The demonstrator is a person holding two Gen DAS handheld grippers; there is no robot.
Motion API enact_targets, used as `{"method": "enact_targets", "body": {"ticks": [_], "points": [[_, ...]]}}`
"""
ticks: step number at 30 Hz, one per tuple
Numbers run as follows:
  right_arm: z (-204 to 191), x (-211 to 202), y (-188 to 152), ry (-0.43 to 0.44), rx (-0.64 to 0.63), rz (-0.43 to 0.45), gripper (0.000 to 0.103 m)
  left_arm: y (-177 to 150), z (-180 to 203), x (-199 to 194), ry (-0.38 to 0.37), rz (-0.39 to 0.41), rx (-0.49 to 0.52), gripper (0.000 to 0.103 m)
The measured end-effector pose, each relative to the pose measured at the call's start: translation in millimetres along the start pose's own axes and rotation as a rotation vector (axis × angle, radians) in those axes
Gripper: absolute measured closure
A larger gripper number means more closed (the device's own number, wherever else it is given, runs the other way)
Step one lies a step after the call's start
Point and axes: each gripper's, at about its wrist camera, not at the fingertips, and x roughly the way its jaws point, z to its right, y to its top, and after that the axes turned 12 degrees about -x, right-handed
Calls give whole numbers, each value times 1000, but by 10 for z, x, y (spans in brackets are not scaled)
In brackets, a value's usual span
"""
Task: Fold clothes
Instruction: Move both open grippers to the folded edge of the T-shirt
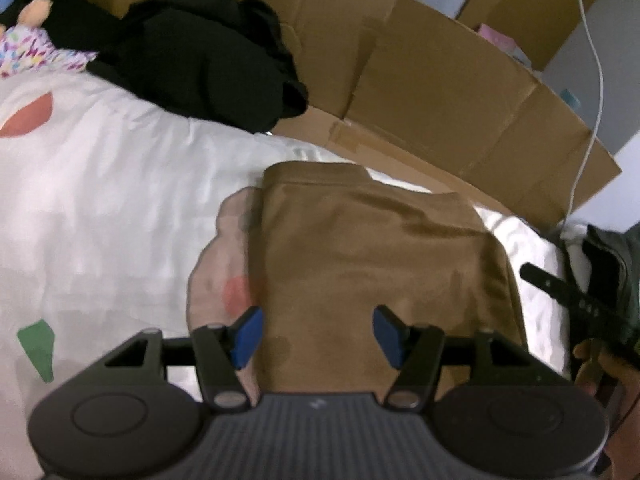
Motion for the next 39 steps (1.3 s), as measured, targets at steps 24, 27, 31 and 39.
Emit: {"method": "enact_targets", "body": {"ticks": [24, 27, 31, 39], "points": [[214, 384, 99, 136, -3, -102, 42, 207, -31, 429, 81, 1, 1, 46], [259, 454, 174, 172, -8, -102, 43, 221, -122, 509, 83, 7, -58, 47], [300, 577, 238, 196, -14, -113, 43, 252, -161, 621, 86, 2, -70, 47], [348, 839, 226, 228, -33, -155, 43, 402, -299, 806, 79, -30, -79, 46]]}}
